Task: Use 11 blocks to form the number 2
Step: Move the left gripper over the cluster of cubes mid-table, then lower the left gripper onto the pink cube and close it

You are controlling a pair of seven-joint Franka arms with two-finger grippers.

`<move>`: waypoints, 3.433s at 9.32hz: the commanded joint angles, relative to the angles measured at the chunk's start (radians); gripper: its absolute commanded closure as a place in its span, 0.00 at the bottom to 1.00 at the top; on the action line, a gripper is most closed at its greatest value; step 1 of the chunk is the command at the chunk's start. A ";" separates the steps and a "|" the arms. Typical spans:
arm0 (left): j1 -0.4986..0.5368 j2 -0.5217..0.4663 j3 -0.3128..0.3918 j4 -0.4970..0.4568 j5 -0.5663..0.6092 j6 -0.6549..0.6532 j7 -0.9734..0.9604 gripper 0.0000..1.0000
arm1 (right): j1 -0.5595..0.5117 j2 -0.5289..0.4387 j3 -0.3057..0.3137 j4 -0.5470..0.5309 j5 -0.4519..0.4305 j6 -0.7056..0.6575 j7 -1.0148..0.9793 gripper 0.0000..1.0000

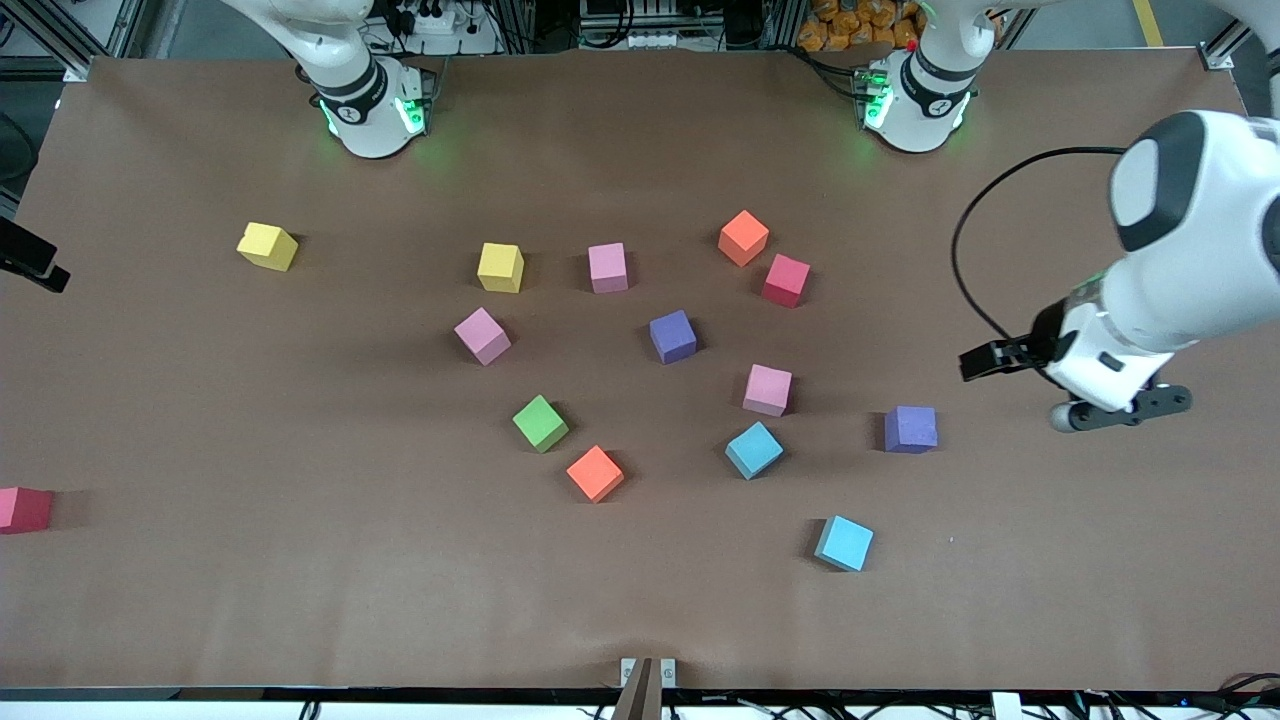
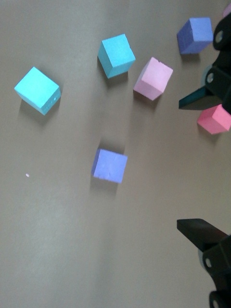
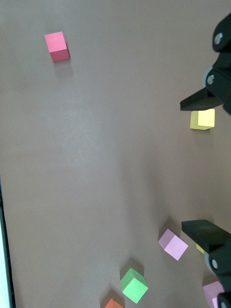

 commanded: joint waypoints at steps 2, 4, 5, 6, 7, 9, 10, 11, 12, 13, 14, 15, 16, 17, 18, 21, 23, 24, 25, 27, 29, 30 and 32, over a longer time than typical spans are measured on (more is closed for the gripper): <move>-0.114 -0.026 -0.083 -0.181 0.059 0.182 -0.283 0.00 | -0.017 -0.015 0.004 -0.006 0.014 -0.005 0.006 0.00; -0.266 0.054 -0.081 -0.168 0.079 0.196 -0.463 0.00 | -0.017 -0.015 0.005 -0.006 0.014 -0.005 0.004 0.00; -0.352 0.109 -0.081 -0.158 0.128 0.252 -0.590 0.00 | -0.017 -0.015 0.004 -0.006 0.011 -0.005 0.004 0.00; -0.432 0.154 -0.081 -0.149 0.169 0.297 -0.702 0.00 | -0.017 -0.015 0.002 -0.006 0.013 -0.007 0.004 0.00; -0.486 0.198 -0.081 -0.120 0.203 0.313 -0.779 0.00 | -0.017 -0.015 0.004 -0.006 0.010 -0.007 0.004 0.00; -0.576 0.272 -0.083 -0.059 0.211 0.345 -0.800 0.00 | -0.016 -0.015 0.008 -0.006 0.010 -0.007 0.004 0.00; -0.596 0.298 -0.083 -0.046 0.206 0.391 -0.800 0.00 | -0.017 -0.015 0.008 -0.006 0.010 -0.007 0.004 0.00; -0.625 0.323 -0.083 -0.036 0.206 0.406 -0.803 0.00 | -0.017 -0.015 0.008 -0.006 0.011 -0.007 0.004 0.00; -0.677 0.346 -0.080 -0.026 0.209 0.408 -0.804 0.00 | -0.017 -0.015 0.010 -0.006 0.011 -0.007 0.004 0.00; -0.684 0.358 -0.081 -0.026 0.212 0.409 -0.789 0.00 | -0.016 -0.015 0.010 -0.006 0.010 -0.007 0.004 0.00; -0.692 0.363 -0.083 -0.026 0.213 0.409 -0.783 0.00 | -0.017 -0.015 0.010 -0.006 0.010 -0.007 0.004 0.00; -0.705 0.373 -0.083 -0.026 0.211 0.411 -0.780 0.00 | -0.017 -0.015 0.010 -0.006 0.010 -0.007 0.004 0.00; -0.713 0.390 -0.083 -0.025 0.208 0.411 -0.771 0.00 | -0.016 -0.015 0.011 -0.006 0.011 -0.007 0.004 0.00; -0.722 0.421 -0.083 -0.008 0.206 0.415 -0.761 0.00 | -0.016 -0.015 0.011 -0.006 0.010 -0.007 0.004 0.00; -0.748 0.447 -0.083 0.006 0.206 0.423 -0.761 0.00 | -0.016 -0.015 0.010 -0.006 0.010 -0.007 0.004 0.00; -0.770 0.473 -0.083 0.037 0.205 0.439 -0.775 0.00 | -0.016 -0.015 0.011 -0.006 0.008 -0.007 0.004 0.00; -0.773 0.491 -0.083 0.060 0.205 0.439 -0.780 0.00 | -0.016 -0.015 0.011 -0.006 0.010 -0.007 0.004 0.00; -0.777 0.493 -0.081 0.064 0.205 0.439 -0.783 0.00 | -0.016 -0.015 0.013 -0.006 0.008 -0.007 0.004 0.00; -0.778 0.492 -0.081 0.063 0.202 0.439 -0.783 0.00 | -0.016 -0.015 0.011 -0.006 0.008 -0.007 0.004 0.00; -0.781 0.493 -0.083 0.058 0.194 0.439 -0.789 0.00 | -0.016 -0.015 0.010 -0.006 0.008 -0.007 0.004 0.00; -0.785 0.495 -0.083 0.050 0.193 0.439 -0.803 0.00 | -0.017 -0.015 0.005 -0.006 0.010 -0.007 0.004 0.00; -0.785 0.501 -0.083 0.050 0.191 0.437 -0.806 0.00 | -0.016 -0.015 0.005 -0.006 0.010 -0.007 0.004 0.00; -0.785 0.507 -0.083 0.037 0.170 0.431 -0.816 0.01 | -0.016 -0.015 0.008 -0.006 0.010 -0.007 0.004 0.00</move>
